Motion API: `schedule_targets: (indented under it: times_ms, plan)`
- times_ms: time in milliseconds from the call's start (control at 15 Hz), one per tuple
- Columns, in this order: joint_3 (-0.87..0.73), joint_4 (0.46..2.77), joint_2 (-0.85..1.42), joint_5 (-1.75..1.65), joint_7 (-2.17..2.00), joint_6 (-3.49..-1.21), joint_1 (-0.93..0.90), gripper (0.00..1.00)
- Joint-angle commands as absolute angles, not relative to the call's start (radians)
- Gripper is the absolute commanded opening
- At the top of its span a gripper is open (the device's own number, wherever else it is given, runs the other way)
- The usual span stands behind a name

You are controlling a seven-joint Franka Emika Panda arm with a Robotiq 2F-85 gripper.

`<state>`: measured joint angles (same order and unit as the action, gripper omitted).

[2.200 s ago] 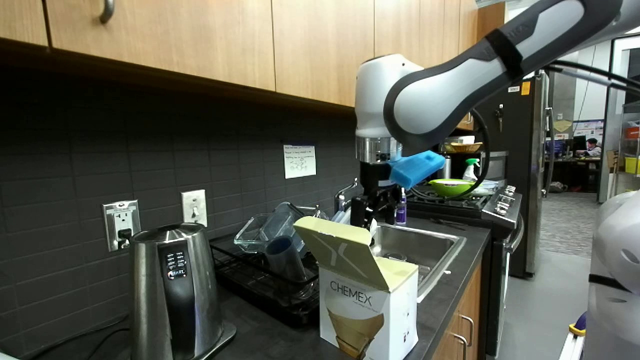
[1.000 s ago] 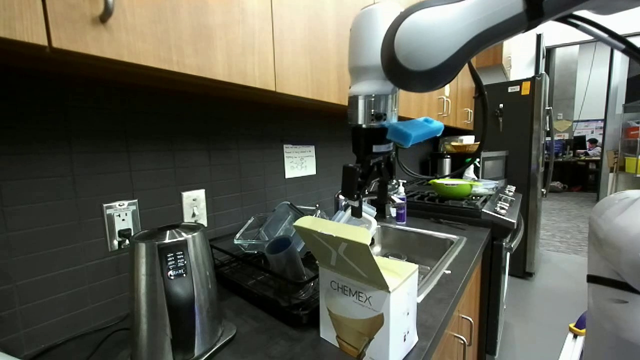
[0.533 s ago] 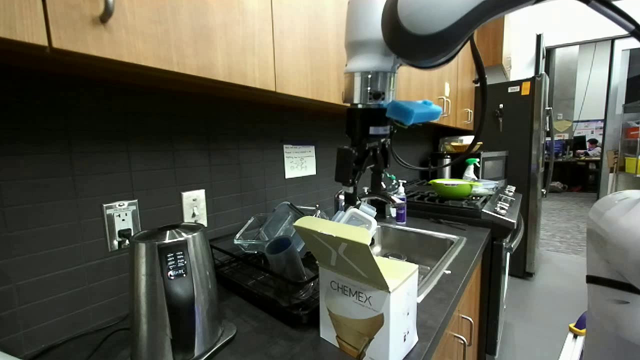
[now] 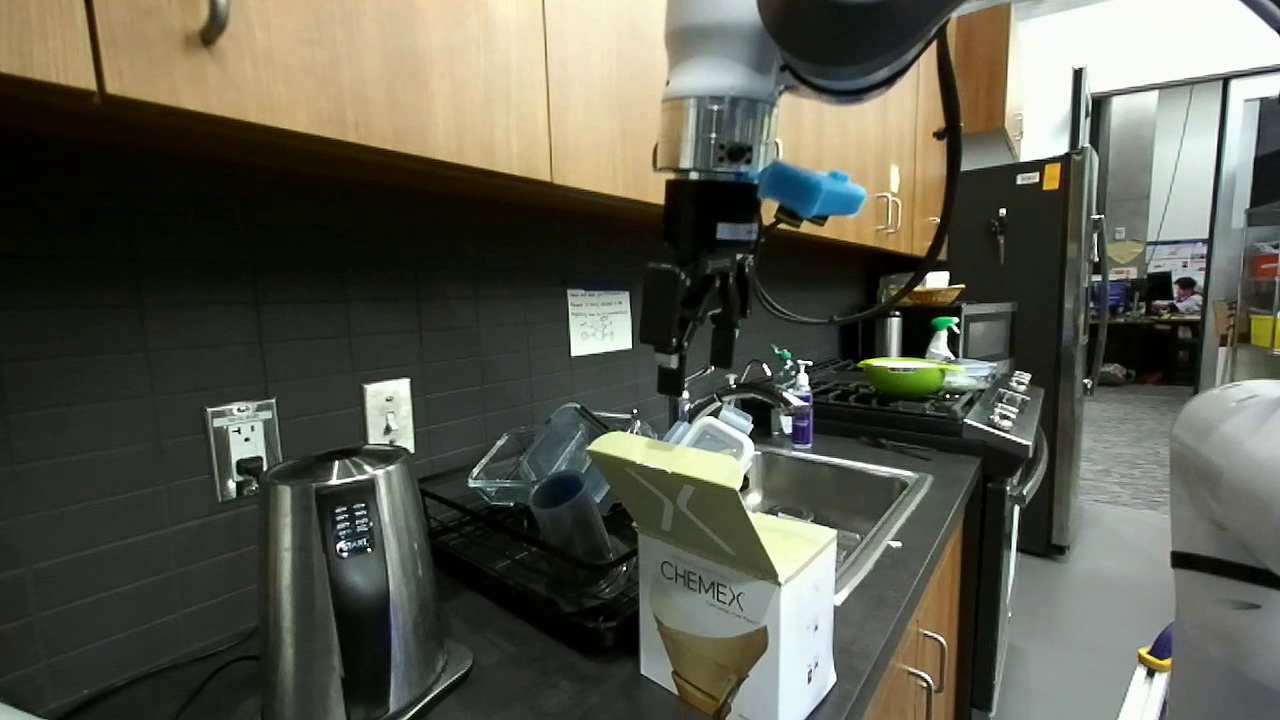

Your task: Close the white box

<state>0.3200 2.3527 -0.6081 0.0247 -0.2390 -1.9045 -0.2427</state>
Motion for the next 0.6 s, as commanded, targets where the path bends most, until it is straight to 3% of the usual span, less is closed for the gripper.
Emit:
schedule_targets:
  times_ms: [0,533]
  plan:
    - [0.341,2.296,-0.547,0.036,-0.215,-1.89,-0.267,1.0]
    - [0.397,2.227,-0.462,0.034,-0.199,-1.883,-0.327,1.0]
